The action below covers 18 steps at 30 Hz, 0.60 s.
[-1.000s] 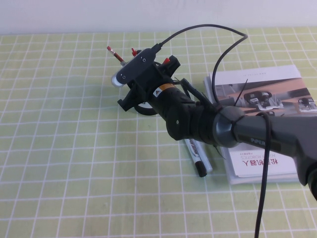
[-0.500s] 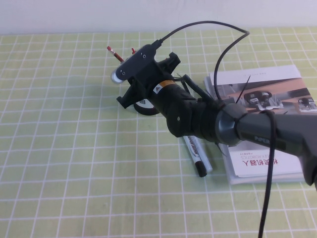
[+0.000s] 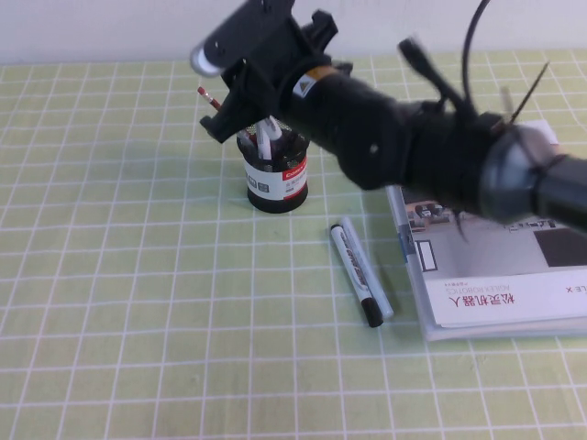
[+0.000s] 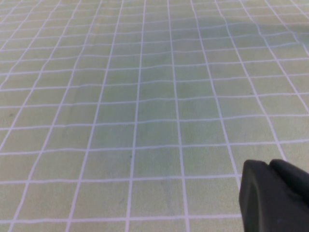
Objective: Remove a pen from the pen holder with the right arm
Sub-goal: 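Take a marker out of the pen holder and lay it on the table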
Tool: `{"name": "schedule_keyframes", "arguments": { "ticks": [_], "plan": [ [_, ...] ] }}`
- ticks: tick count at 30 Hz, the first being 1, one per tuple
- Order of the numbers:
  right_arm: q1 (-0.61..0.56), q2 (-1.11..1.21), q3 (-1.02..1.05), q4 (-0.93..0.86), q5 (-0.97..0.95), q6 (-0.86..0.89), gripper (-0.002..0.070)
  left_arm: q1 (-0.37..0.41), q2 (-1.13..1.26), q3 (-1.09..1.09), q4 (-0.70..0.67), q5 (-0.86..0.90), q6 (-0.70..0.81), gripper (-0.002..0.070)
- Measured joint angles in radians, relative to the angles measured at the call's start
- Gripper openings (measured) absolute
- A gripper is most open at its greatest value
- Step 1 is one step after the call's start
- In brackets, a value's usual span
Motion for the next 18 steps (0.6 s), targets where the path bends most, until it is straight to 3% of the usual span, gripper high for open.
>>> {"name": "schedule_keyframes", "arguments": {
  "ticks": [5,18],
  "plan": [
    [-0.002,-0.111,0.0,-0.065,0.165,0.049,0.0103,0.0,0.0,0.0,0.0,0.0,0.0,-0.0006],
    [-0.041,-0.223,0.0,-0.424,0.754,0.761,0.0103,0.0,0.0,0.0,0.0,0.0,0.0,-0.0006]
  ]
}}
